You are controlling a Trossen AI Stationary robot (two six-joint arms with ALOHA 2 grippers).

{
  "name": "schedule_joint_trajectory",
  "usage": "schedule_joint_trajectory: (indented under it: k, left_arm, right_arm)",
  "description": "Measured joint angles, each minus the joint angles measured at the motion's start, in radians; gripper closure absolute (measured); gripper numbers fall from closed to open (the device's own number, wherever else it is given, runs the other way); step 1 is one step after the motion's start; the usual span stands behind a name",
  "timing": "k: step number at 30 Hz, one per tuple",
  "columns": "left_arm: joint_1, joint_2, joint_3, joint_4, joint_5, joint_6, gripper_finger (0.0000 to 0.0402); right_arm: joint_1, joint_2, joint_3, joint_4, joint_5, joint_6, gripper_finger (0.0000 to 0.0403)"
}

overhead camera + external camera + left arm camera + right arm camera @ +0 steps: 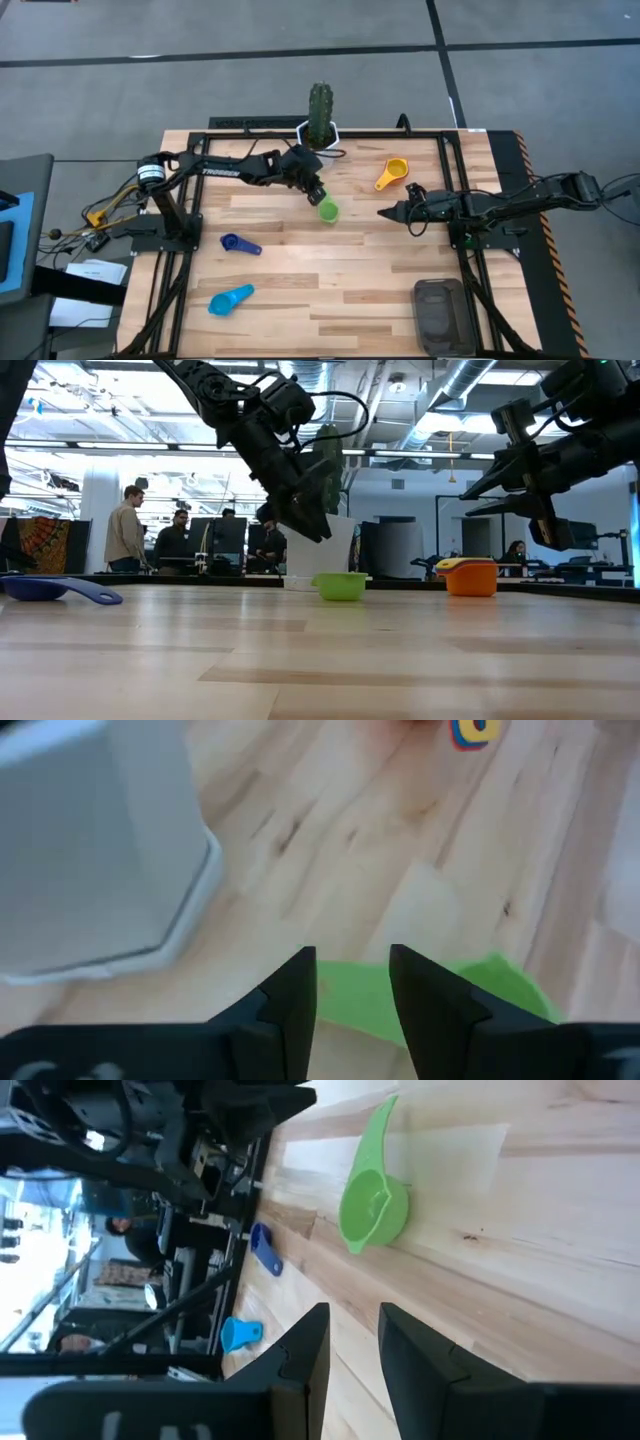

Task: Nest measuring cups in basket
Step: Stack the green measuring cup on top of the yellow measuring cup

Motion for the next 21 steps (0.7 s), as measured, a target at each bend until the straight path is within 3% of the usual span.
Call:
schedule_joint_trajectory:
  k: [7,12,17,21]
  left_arm:
    - [-0.023,0.000,0.000,-0.057,0.085,-0.010,0.0286]
    - [-0.077,0.001,-0.001,-0.153,-0.009,-0.215,0.0286]
    - [-0.122,0.013,-0.001,-0.096,-0.082,-0.316,0.0286]
    - [-0.132,0.076,-0.002,-0.066,-0.078,-0.409,0.0275]
  right_arm:
    - [0.000,0.000,0.000,0.063,0.018,0.002,0.0290]
    - [0.000,0.000,0.000,0.067,0.026,0.002,0.0290]
    - [0.000,0.000,0.000,0.066,0.029,0.002,0.0290]
    - [0.000,0.000,0.000,0.066,0.027,0.002,0.0290]
